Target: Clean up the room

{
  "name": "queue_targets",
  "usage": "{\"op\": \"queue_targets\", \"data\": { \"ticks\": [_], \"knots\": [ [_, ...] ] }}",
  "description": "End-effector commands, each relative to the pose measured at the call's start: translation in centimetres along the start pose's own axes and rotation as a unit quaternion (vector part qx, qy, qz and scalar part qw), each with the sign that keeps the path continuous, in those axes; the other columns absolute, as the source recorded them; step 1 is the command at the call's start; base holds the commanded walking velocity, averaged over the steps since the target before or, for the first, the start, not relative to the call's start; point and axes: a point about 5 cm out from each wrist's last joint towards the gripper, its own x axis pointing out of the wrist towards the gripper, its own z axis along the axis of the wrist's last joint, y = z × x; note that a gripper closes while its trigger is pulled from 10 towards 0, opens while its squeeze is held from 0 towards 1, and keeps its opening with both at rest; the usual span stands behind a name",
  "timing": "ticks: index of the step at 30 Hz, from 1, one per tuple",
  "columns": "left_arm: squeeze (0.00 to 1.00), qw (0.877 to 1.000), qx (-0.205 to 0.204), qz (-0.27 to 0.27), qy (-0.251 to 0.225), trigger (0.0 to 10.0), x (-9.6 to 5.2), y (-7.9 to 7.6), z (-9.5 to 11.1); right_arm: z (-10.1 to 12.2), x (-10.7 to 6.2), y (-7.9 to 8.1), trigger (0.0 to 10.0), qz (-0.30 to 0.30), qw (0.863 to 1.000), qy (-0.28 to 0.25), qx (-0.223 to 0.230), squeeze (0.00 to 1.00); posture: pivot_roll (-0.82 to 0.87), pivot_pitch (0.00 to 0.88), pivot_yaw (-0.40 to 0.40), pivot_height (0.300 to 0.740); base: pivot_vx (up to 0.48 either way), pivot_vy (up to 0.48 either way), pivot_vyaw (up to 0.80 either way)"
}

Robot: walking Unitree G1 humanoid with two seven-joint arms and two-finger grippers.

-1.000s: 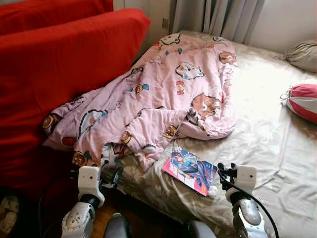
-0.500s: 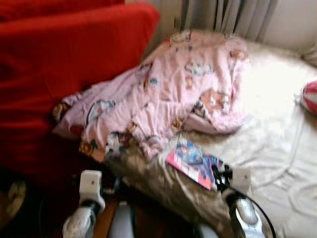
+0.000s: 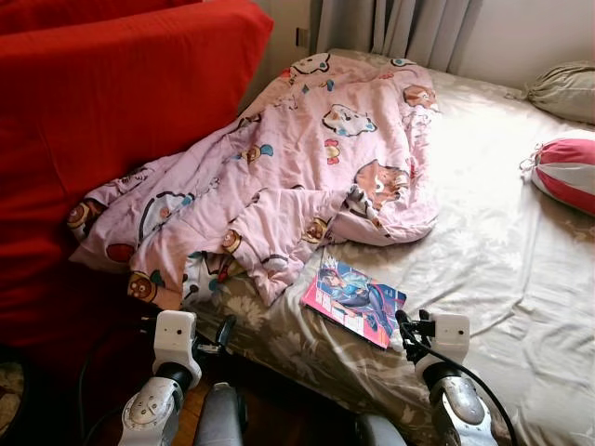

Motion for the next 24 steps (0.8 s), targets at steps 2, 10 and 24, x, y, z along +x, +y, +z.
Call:
{"op": "queue_targets", "data": {
  "ticks": [2,10,24],
  "knots": [
    [0.0,1.0,0.001,0.001,0.007,10.0,-0.1,0.2,-0.2,-0.6,-0.3,-0.1,10.0,-0.002,1.0,0.009,0.003,0.0,0.11,0.129,-0.055,0.607,0.0,0.0,0.0],
    [0.0,1.0,0.007,0.0,0.008,10.0,0.0,0.1,-0.1,-0.6,-0.2,0.1,10.0,0.003,1.0,0.013,0.009,0.0,0.12,0.126,-0.053,0.607,0.0,0.0,0.0],
    [0.0,1.0,0.003,-0.005,0.008,10.0,0.3,-0.1,0.1,-0.8,-0.1,1.0,10.0,0.026,0.999,0.02,0.019,0.0,0.12,0.119,-0.049,0.607,0.185,0.0,0.0]
  ]
}}
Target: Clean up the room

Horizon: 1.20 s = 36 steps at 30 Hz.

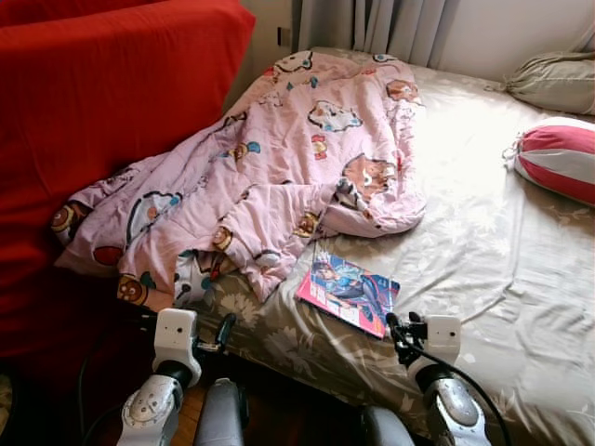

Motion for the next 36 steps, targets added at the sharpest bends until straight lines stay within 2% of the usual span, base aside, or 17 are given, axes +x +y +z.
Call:
{"op": "queue_targets", "data": {
  "ticks": [1,11,17,25,30,33,36],
  "knots": [
    [0.0,1.0,-0.009,0.003,0.007,10.0,0.2,0.0,-0.1,-0.4,0.0,0.1,10.0,0.002,1.0,0.012,0.01,0.0,0.12,0.118,-0.049,0.607,0.281,0.0,0.0],
    [0.0,1.0,-0.004,-0.002,-0.001,10.0,0.4,-0.1,0.3,-0.4,0.2,0.1,10.0,0.002,1.0,0.016,0.019,0.0,0.12,0.114,-0.05,0.607,0.291,0.0,0.0],
    [0.0,1.0,-0.002,-0.004,0.002,10.0,0.2,-0.1,0.1,-0.3,0.4,-0.8,10.0,-0.03,0.998,0.023,0.043,0.0,0.12,0.112,-0.049,0.607,0.303,0.0,0.0],
    [0.0,1.0,-0.001,-0.006,0.002,10.0,0.2,-0.1,0.2,0.5,1.0,-1.3,10.0,-0.037,0.998,0.022,0.04,0.0,0.12,0.12,-0.049,0.607,0.317,0.0,0.0],
    [0.0,1.0,-0.002,-0.008,0.002,10.0,0.0,-0.2,0.2,0.8,1.4,-1.9,10.0,-0.045,0.998,0.035,0.023,0.0,0.13,0.146,-0.044,0.607,0.0,0.0,0.0],
    [0.0,1.0,-0.003,-0.011,0.003,10.0,-0.3,-0.4,0.1,0.7,1.7,-2.3,10.0,-0.037,0.995,0.085,-0.028,0.0,0.14,0.155,-0.042,0.607,0.0,0.0,0.0],
    [0.0,1.0,-0.005,-0.015,0.005,10.0,-0.4,-0.5,0.1,0.7,1.9,-2.5,10.0,-0.03,0.991,0.108,-0.067,0.0,0.15,0.159,-0.041,0.607,0.0,0.0,0.0]
  ]
}}
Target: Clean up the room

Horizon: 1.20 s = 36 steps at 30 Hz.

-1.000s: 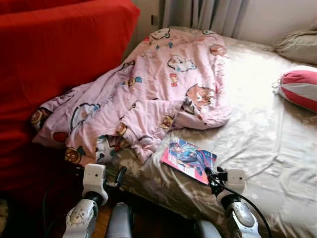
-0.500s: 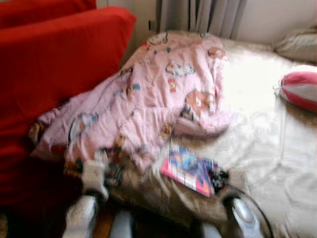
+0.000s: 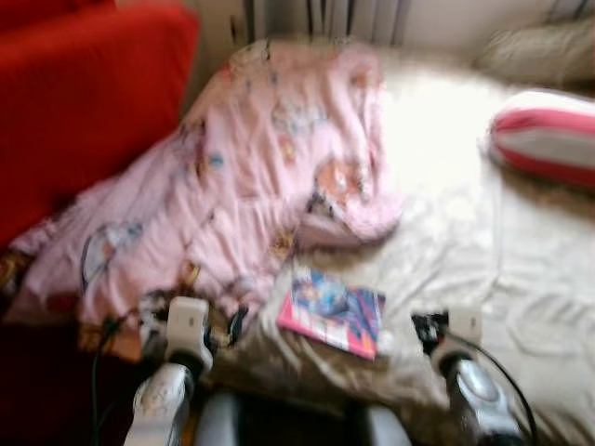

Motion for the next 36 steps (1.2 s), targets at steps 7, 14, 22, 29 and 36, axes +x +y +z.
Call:
{"op": "queue_targets", "data": {
  "ticks": [7,14,22,29,36],
  "knots": [
    [0.0,1.0,-0.005,0.002,0.006,10.0,-1.2,0.4,0.0,1.7,1.2,0.6,10.0,0.057,0.98,0.048,-0.185,1.0,0.19,0.205,-0.033,0.607,0.0,0.0,0.0],
    [0.0,1.0,0.001,-0.001,0.021,10.0,-3.1,0.6,-0.3,3.5,1.7,-0.2,10.0,0.101,0.897,0.072,-0.425,0.0,0.22,0.256,-0.019,0.607,0.0,0.0,0.0],
    [0.0,0.999,0.008,0.008,0.041,10.0,-5.0,1.3,-0.7,6.3,2.1,-1.2,10.0,0.128,0.879,0.077,-0.452,0.0,0.25,0.287,-0.009,0.607,0.0,0.0,0.0],
    [0.0,0.998,0.016,0.013,0.052,10.0,-5.9,2.0,-0.4,8.9,2.1,-2.3,10.0,0.135,0.915,0.059,-0.375,0.0,0.26,0.303,-0.001,0.607,0.0,0.0,0.0],
    [0.0,0.998,0.019,0.012,0.055,10.0,-5.8,2.2,-0.1,8.8,1.8,-2.7,10.0,0.169,0.904,0.078,-0.385,1.0,0.26,0.298,0.006,0.607,0.0,0.0,0.0]
  ]
}}
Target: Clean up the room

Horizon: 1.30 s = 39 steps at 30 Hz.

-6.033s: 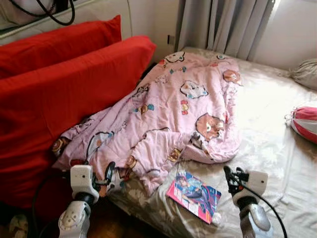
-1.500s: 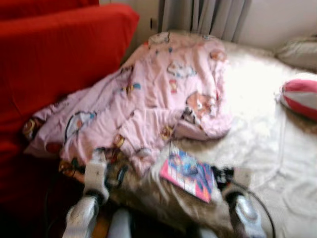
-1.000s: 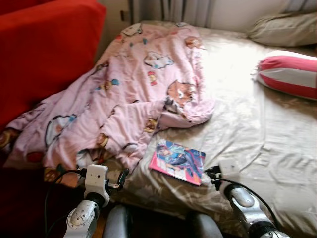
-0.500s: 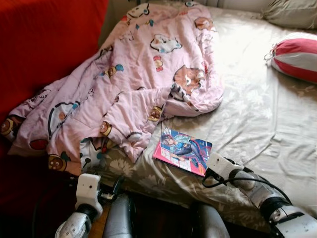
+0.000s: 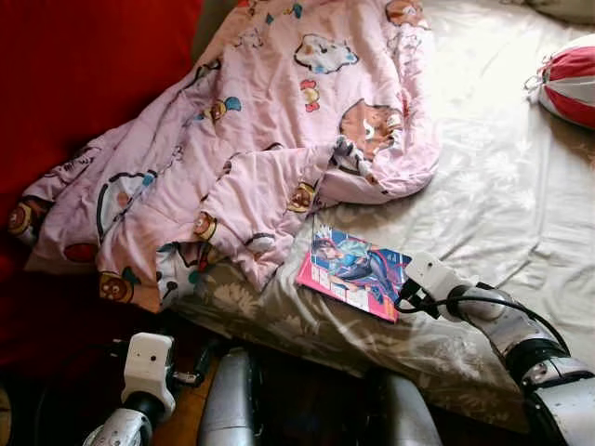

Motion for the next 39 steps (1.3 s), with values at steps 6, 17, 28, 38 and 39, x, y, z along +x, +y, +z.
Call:
{"op": "queue_targets", "data": {
  "ticks": [6,17,28,38,39],
  "knots": [
    [0.0,1.0,-0.002,-0.006,0.02,10.0,-0.3,-0.2,-0.5,-1.9,-0.7,-0.1,10.0,0.037,0.996,0.062,-0.054,1.0,0.26,0.299,0.008,0.607,0.0,0.0,0.0],
    [0.0,1.0,-0.002,-0.011,0.025,10.0,-0.2,-0.4,-0.4,-1.8,-0.8,-0.3,10.0,0.041,0.997,0.055,-0.047,0.0,0.26,0.306,0.012,0.607,0.0,0.0,0.0],
    [0.0,0.999,0.001,-0.012,0.03,10.0,-0.5,-0.3,-0.4,-2.3,-0.4,0.8,10.0,0.051,0.995,0.071,-0.052,0.0,0.27,0.318,0.018,0.607,0.0,0.0,0.0],
    [0.0,0.999,0.002,-0.015,0.036,10.0,-0.8,-0.5,-0.6,-2.3,-0.3,1.2,0.0,0.059,0.994,0.069,-0.058,0.0,0.27,0.318,0.02,0.607,0.0,0.0,0.0],
    [0.0,0.999,0.003,-0.016,0.037,10.0,-0.9,-0.6,-0.7,-2.3,-0.3,1.4,0.0,0.063,0.994,0.069,-0.057,0.0,0.28,0.32,0.021,0.607,0.0,0.0,0.0]
  ]
}}
